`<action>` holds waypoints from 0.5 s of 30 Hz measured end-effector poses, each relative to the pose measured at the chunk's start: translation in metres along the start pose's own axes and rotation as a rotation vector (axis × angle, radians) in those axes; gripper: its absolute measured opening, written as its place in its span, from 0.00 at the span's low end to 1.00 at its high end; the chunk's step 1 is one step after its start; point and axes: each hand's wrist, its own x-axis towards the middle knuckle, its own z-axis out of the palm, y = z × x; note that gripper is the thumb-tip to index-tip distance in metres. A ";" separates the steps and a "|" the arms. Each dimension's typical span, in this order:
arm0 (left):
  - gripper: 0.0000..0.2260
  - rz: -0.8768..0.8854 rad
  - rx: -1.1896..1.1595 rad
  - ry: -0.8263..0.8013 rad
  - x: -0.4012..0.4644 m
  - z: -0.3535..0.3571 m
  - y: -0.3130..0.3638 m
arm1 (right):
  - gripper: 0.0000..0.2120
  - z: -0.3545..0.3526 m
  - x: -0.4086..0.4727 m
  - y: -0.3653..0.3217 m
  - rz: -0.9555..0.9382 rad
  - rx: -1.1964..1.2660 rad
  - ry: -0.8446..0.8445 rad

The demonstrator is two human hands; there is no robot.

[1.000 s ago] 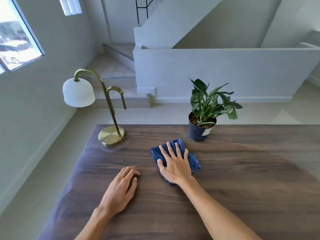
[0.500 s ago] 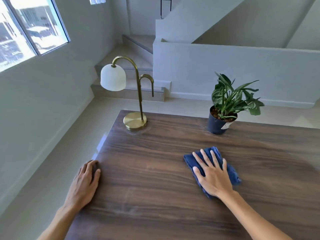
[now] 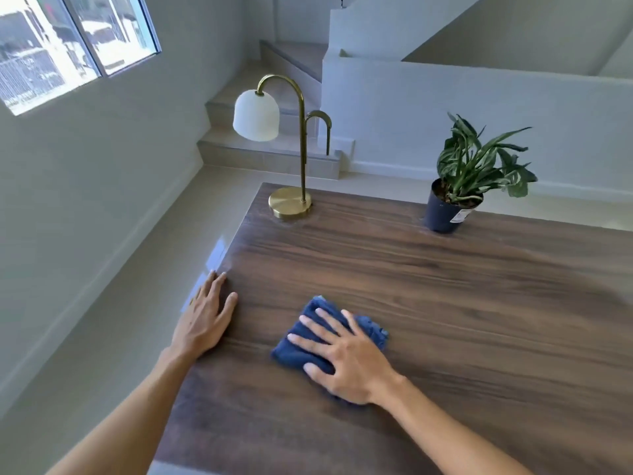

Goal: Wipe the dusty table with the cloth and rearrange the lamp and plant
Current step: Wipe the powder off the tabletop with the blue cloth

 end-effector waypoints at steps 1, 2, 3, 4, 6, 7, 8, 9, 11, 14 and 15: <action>0.27 0.036 0.045 0.014 -0.002 0.000 0.003 | 0.26 -0.005 -0.020 0.027 0.085 -0.013 0.019; 0.29 0.071 0.085 0.024 -0.005 0.001 0.005 | 0.26 -0.011 -0.040 0.054 0.203 -0.032 0.042; 0.30 0.106 0.118 0.027 -0.010 0.003 0.007 | 0.26 -0.017 -0.061 0.079 0.341 -0.054 0.058; 0.31 0.136 0.138 0.025 -0.015 0.005 0.011 | 0.26 -0.022 -0.079 0.101 0.481 -0.066 0.066; 0.31 0.201 0.158 0.009 -0.027 0.011 0.017 | 0.28 -0.030 -0.100 0.129 0.732 -0.050 0.092; 0.32 0.240 0.166 -0.002 -0.033 0.013 0.022 | 0.28 -0.032 -0.101 0.134 0.832 -0.042 0.102; 0.32 0.279 0.173 -0.015 -0.040 0.016 0.026 | 0.27 -0.032 -0.096 0.132 0.912 -0.029 0.114; 0.32 0.308 0.177 -0.028 -0.047 0.018 0.030 | 0.27 -0.031 -0.086 0.124 0.982 -0.003 0.128; 0.32 0.331 0.189 -0.046 -0.059 0.022 0.037 | 0.28 -0.025 -0.057 0.097 1.054 0.040 0.160; 0.32 0.350 0.192 -0.061 -0.069 0.026 0.040 | 0.28 -0.008 -0.009 0.035 0.890 0.052 0.163; 0.31 0.344 0.178 -0.056 -0.072 0.027 0.040 | 0.28 0.000 0.003 0.008 0.802 0.042 0.169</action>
